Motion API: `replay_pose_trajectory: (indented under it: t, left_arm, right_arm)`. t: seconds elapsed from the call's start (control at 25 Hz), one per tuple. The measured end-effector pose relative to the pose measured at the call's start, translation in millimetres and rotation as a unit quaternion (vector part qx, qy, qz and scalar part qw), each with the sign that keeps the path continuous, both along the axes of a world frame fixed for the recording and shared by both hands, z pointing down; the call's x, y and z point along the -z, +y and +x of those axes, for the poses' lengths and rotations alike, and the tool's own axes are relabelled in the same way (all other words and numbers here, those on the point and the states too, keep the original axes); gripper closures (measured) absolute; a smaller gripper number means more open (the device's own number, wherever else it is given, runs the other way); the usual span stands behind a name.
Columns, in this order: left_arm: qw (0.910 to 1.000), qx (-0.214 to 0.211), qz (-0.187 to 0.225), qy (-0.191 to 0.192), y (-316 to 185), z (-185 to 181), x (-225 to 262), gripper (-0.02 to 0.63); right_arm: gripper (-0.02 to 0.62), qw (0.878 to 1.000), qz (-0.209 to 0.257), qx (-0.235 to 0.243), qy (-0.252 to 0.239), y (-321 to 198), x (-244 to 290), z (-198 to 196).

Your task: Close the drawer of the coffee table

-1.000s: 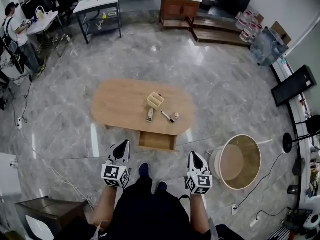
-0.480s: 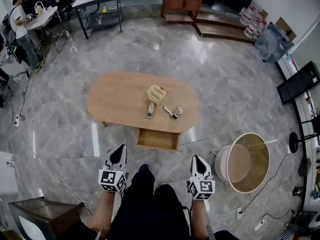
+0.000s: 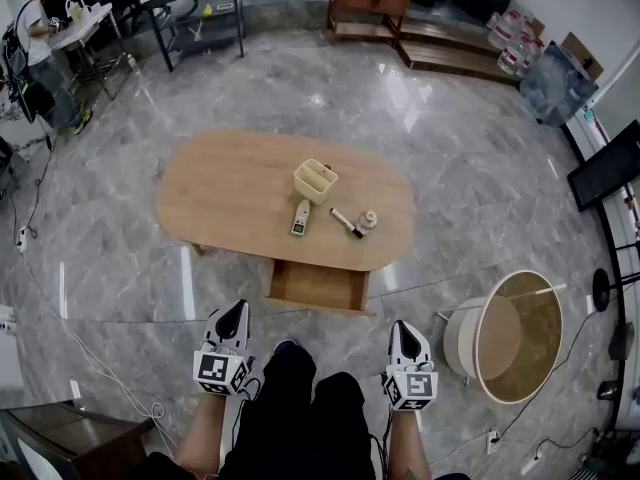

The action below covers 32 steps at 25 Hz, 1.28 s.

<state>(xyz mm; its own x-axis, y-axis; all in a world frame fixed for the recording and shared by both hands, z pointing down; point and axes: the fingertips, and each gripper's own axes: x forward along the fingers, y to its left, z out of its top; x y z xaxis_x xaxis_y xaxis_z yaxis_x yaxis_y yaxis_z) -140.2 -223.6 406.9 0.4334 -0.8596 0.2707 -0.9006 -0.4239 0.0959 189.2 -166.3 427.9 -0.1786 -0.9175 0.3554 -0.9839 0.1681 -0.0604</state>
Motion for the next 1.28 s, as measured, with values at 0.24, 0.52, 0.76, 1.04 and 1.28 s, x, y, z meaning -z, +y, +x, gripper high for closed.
replay_pose_trajectory:
  t: [0.24,0.52,0.76,1.04,1.28]
  left_arm:
    - [0.9999,-0.010,0.004,-0.011,-7.8,4.7,-98.0,0.581]
    - [0.9992,-0.018,0.027,-0.023,-12.9,-2.6,-195.5,0.581]
    - [0.9992,-0.006,0.031,-0.023,5.4,-13.3,-247.9,0.581]
    - [0.9995,-0.006,0.023,-0.020,27.1,-7.9,-307.1,0.581]
    - [0.9996,-0.011,0.015,-0.020,34.5,-3.5,-335.1,0.581]
  right_arm:
    - [0.569,1.000,0.009,0.001,-0.005,-7.7,-84.2,1.9]
    - [0.569,0.999,0.033,0.007,-0.001,-18.8,-183.6,2.3]
    - [0.569,0.999,0.041,0.001,-0.001,-6.3,-237.1,7.5]
    - [0.569,0.999,0.036,0.021,0.014,16.5,-288.8,7.2]
    - [0.569,1.000,0.023,0.005,0.003,29.8,-329.8,14.9]
